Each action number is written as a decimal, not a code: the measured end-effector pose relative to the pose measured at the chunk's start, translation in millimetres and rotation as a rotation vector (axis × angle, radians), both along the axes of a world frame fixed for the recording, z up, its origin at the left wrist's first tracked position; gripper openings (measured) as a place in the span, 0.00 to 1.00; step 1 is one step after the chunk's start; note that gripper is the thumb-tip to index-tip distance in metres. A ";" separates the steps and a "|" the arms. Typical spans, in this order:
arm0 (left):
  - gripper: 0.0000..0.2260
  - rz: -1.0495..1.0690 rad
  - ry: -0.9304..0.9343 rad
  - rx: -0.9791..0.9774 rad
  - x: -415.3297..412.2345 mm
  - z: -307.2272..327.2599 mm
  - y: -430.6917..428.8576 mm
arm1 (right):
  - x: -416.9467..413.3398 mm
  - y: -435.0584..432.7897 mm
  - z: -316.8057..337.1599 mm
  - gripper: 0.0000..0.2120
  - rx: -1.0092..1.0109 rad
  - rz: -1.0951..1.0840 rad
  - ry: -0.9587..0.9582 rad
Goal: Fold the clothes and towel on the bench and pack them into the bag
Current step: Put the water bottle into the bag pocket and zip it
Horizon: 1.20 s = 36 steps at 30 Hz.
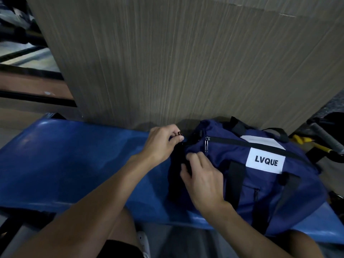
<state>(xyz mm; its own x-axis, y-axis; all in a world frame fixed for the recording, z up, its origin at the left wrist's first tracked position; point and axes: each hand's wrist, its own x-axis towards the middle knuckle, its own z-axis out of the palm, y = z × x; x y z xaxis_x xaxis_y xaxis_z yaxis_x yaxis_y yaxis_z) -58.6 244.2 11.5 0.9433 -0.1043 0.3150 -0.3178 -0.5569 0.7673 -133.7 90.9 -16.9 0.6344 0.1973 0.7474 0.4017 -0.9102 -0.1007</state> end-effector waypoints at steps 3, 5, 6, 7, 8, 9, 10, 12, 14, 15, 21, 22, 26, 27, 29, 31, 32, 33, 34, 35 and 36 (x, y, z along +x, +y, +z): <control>0.03 -0.063 0.008 -0.015 -0.1 5.3 1.9 | 15.3 14.4 9.0 0.12 0.015 -0.041 0.059; 0.02 -0.075 0.003 -0.020 -2.9 7.7 3.9 | 26.2 22.1 11.5 0.15 0.063 -0.120 0.131; 0.03 -0.076 0.004 -0.027 -4.1 8.2 5.0 | 29.7 23.9 11.7 0.15 0.068 -0.154 0.167; 0.03 -0.076 0.007 -0.033 -5.1 7.5 6.1 | 31.9 24.2 11.4 0.15 0.070 -0.186 0.199; 0.03 -0.074 0.008 -0.037 -6.2 6.5 6.7 | 33.5 23.3 11.2 0.14 0.073 -0.214 0.222; 0.03 -0.072 0.005 -0.036 -7.0 5.8 6.7 | 34.9 22.3 11.7 0.13 0.077 -0.232 0.254; 0.02 -0.067 -0.001 -0.035 -7.5 4.6 6.3 | 35.9 21.0 11.7 0.12 0.082 -0.241 0.284; 0.02 -0.045 -0.025 -0.040 -6.8 3.1 5.1 | 36.5 18.5 11.5 0.09 0.092 -0.219 0.322; 0.03 -0.004 -0.052 -0.025 -3.7 1.3 4.1 | 35.4 15.0 11.6 0.08 0.094 -0.173 0.304; 0.03 0.015 -0.052 -0.009 -1.7 0.9 3.8 | 34.2 13.3 12.2 0.08 0.092 -0.158 0.295; 0.03 -0.027 0.004 -0.048 10.4 1.6 -3.9 | 27.4 1.8 20.6 0.09 0.031 -0.144 0.258; 0.03 -0.050 0.012 -0.063 11.4 3.0 -5.4 | 25.4 0.3 23.1 0.10 -0.019 -0.152 0.252; 0.03 -0.091 0.017 -0.026 16.1 10.9 -12.5 | 20.0 -4.8 33.3 0.14 -0.174 -0.191 0.202; 0.03 -0.081 0.032 -0.020 15.9 10.1 -14.5 | 17.0 -5.6 33.6 0.15 -0.187 -0.189 0.200; 0.04 -0.053 0.062 0.011 17.9 6.2 -18.4 | 10.1 -8.1 31.2 0.16 -0.192 -0.169 0.197; 0.05 -0.030 0.109 0.005 18.7 -1.7 -21.2 | 3.2 -12.4 27.2 0.16 -0.194 -0.155 0.228; 0.05 -0.023 0.131 -0.015 18.4 -4.3 -22.5 | 0.4 -14.0 26.4 0.16 -0.193 -0.160 0.244; 0.06 -0.026 0.149 -0.050 17.8 -6.1 -23.7 | -1.9 -14.5 26.7 0.16 -0.191 -0.172 0.246; 0.08 -0.042 0.164 -0.098 17.1 -6.3 -25.4 | -3.1 -13.3 28.6 0.16 -0.192 -0.184 0.227; 0.09 -0.067 0.178 -0.144 16.9 -5.0 -26.7 | -3.1 -9.9 31.8 0.14 -0.203 -0.187 0.178; 0.09 -0.093 0.192 -0.186 16.1 -2.1 -27.6 | -1.8 -4.4 36.1 0.12 -0.228 -0.178 0.119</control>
